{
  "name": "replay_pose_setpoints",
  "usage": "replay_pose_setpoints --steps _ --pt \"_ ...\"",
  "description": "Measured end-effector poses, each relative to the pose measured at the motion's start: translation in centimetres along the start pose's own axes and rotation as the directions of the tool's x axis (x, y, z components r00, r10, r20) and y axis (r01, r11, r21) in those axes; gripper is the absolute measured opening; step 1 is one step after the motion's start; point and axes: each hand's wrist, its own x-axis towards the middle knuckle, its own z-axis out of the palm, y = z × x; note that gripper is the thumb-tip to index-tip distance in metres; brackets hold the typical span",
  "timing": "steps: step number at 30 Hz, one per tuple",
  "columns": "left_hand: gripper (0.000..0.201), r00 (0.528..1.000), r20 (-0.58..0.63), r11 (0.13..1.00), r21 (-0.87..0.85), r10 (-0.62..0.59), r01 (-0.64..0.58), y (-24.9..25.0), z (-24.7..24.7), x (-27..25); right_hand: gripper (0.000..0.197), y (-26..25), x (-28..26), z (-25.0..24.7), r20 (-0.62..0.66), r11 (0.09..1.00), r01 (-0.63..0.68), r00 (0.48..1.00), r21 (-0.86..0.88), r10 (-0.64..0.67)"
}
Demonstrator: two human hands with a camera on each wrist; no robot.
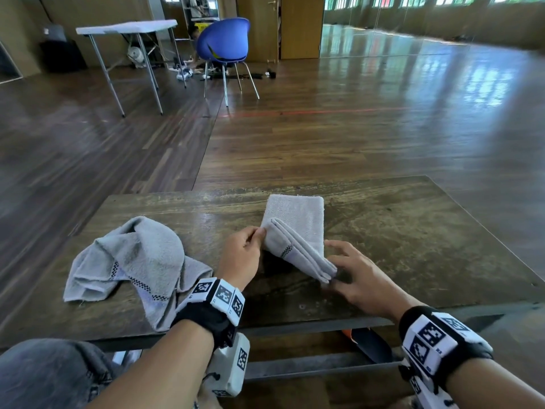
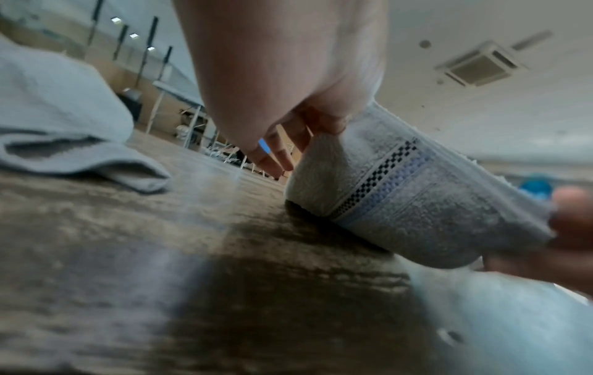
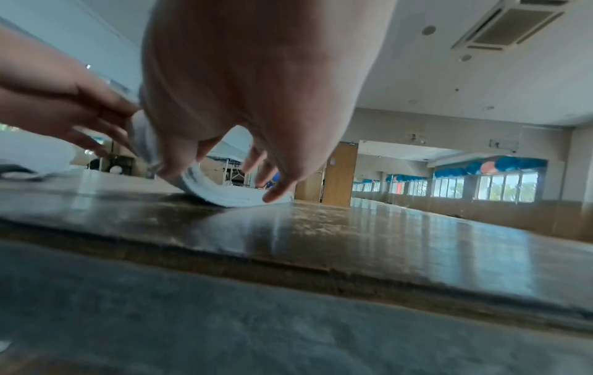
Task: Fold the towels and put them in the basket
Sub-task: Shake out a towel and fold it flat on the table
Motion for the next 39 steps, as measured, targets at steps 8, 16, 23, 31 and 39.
replay_pose_setpoints --steps 8,16,23,31,39 --pt "0.041 0.976 0.121 0.964 0.218 -0.183 0.154 -1.6 -0.2 0.2 0.014 0.1 1.9 1.0 -0.053 0.924 -0.160 0.981 0.348 0.189" --pt "0.044 0.962 0.125 0.964 0.144 -0.244 0.226 -0.6 1.8 2.7 0.034 1.1 5.1 1.1 -0.185 0.880 -0.295 0.905 0.372 0.382" --pt "0.033 0.962 0.144 0.949 0.249 -0.234 0.193 -1.0 4.8 4.7 0.023 2.9 7.0 0.7 -0.208 0.827 -0.486 0.811 0.281 0.547" --pt "0.029 0.981 0.117 0.912 0.398 -0.156 0.098 -1.8 6.0 5.8 0.027 2.9 7.9 0.4 -0.200 0.787 -0.570 0.764 0.237 0.613" --pt "0.036 0.949 0.139 0.856 0.484 -0.284 0.185 -1.5 6.1 6.1 0.040 1.8 7.4 0.2 -0.201 0.834 -0.551 0.815 0.018 0.543"
